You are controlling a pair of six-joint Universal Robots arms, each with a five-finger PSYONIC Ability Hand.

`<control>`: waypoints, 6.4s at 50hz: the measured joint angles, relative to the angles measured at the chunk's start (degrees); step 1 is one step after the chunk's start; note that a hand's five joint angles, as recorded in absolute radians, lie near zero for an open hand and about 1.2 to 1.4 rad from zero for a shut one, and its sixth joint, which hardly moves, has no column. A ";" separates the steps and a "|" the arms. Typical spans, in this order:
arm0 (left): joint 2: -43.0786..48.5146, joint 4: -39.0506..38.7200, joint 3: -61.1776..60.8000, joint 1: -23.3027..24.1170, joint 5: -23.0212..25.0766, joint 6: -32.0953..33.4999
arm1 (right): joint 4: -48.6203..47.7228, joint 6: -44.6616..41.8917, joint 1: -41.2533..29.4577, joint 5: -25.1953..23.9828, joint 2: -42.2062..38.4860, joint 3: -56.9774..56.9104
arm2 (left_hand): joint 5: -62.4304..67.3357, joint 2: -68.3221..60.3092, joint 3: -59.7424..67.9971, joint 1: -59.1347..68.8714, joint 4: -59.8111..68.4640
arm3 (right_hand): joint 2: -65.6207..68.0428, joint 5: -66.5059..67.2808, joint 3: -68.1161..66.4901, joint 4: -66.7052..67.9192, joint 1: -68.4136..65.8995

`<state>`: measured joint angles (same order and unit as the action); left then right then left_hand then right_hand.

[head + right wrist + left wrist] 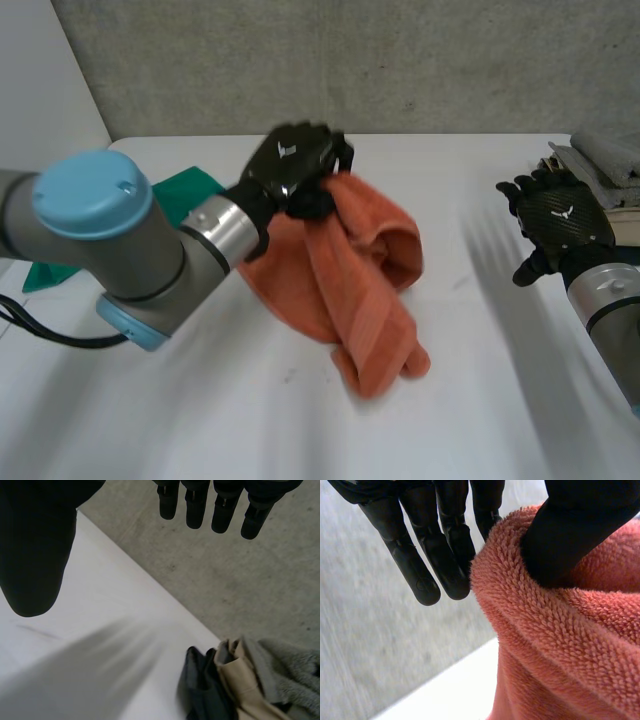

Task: Fold the laundry.

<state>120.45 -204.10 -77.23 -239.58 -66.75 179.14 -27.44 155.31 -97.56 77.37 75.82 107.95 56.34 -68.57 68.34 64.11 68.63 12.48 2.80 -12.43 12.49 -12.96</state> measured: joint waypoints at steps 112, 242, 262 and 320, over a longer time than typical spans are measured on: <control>-21.85 10.88 -22.12 -6.71 -22.07 6.53 | 30.30 4.27 -16.99 5.75 -6.88 -24.55 | -50.04 51.46 -51.11 -46.49 -51.81 | 0.54 0.06 -0.27 0.20 -0.69; 5.79 12.97 -4.04 3.75 -24.66 14.44 | 25.84 -11.26 -10.21 10.07 -18.25 -24.93 | -45.04 47.68 -47.41 -43.69 -47.62 | 54.34 52.53 -55.08 56.44 -49.39; 10.98 0.41 -2.00 0.79 -27.12 14.61 | 25.76 -11.45 -10.47 10.27 -18.08 -24.22 | -0.58 0.61 -0.75 1.00 -0.57 | 54.34 52.53 -55.08 56.52 -49.39; -4.49 -27.80 10.64 -12.18 -28.55 22.42 | -7.27 -11.09 -2.38 9.81 -5.21 -35.96 | 0.54 -0.10 0.04 1.16 0.18 | 54.40 53.30 -55.31 56.53 -49.38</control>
<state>115.97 -231.89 -66.59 -251.76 -95.30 201.56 -34.71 144.23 -99.94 87.18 70.61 71.98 56.88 -68.66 68.38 65.27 68.81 66.89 56.10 -67.74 69.02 -62.34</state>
